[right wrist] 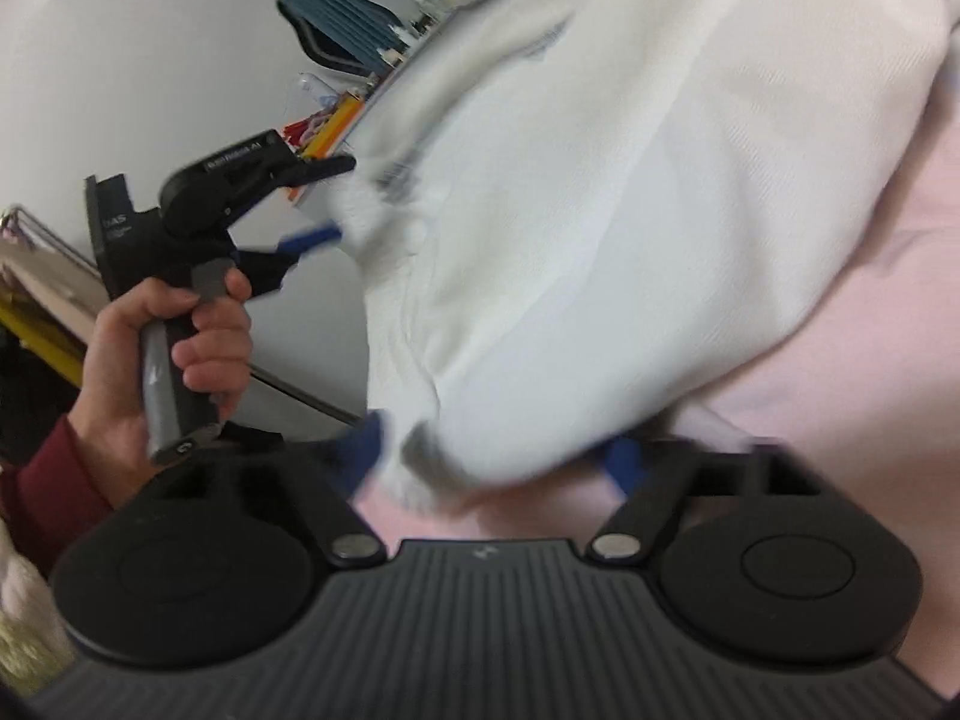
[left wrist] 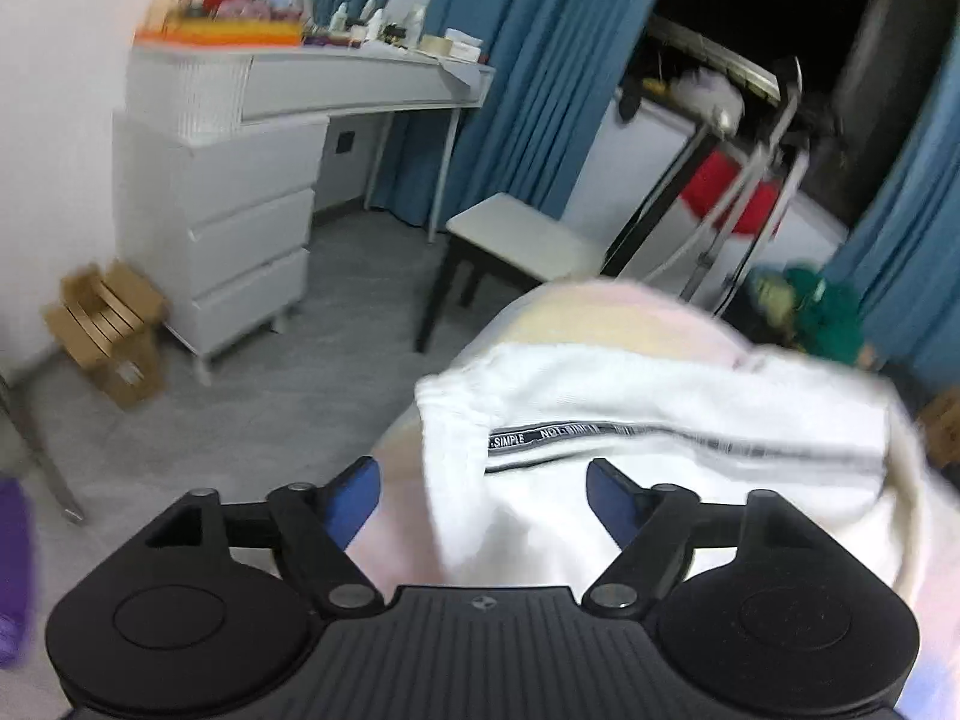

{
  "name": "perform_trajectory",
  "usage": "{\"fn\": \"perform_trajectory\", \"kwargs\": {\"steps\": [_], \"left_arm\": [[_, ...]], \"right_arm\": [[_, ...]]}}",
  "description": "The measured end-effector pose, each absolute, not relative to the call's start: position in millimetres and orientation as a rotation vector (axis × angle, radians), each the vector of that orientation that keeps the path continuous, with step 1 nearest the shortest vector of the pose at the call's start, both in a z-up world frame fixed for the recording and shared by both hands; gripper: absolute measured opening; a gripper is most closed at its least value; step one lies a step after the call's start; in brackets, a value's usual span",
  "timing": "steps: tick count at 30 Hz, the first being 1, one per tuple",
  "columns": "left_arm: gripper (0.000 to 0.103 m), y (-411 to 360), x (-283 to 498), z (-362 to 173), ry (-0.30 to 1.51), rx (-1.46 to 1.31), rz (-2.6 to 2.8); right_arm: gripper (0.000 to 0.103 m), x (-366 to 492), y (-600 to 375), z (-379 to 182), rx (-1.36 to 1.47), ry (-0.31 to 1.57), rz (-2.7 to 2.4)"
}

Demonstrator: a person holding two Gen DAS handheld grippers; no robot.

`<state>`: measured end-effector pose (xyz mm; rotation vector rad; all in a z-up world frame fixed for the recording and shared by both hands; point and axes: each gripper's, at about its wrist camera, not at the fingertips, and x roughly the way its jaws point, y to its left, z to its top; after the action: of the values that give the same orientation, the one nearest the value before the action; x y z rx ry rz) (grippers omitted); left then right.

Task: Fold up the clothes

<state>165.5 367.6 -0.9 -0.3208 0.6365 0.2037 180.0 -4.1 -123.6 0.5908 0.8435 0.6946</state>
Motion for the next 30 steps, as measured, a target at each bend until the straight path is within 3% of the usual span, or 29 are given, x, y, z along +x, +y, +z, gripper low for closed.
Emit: {"fn": "perform_trajectory", "kwargs": {"steps": [6,17,23,30], "left_arm": [[0.090,312.6,120.3,20.7,0.632,-0.186,0.194],[0.091,113.9,75.5,51.0,0.501,-0.075,-0.075],[0.091,37.8,60.5,26.4,0.415,-0.067,-0.148],[0.092,19.9,70.3,-23.2,0.510,-0.100,-0.176]], "right_arm": [[0.088,158.3,-39.1,-96.9,0.447,0.765,0.644],[0.088,144.4,-143.5,-25.7,0.168,0.541,0.422],[0.088,135.9,-196.9,-13.8,0.101,0.416,0.250],[0.088,114.8,-239.2,-37.1,0.154,0.382,0.138]]}}
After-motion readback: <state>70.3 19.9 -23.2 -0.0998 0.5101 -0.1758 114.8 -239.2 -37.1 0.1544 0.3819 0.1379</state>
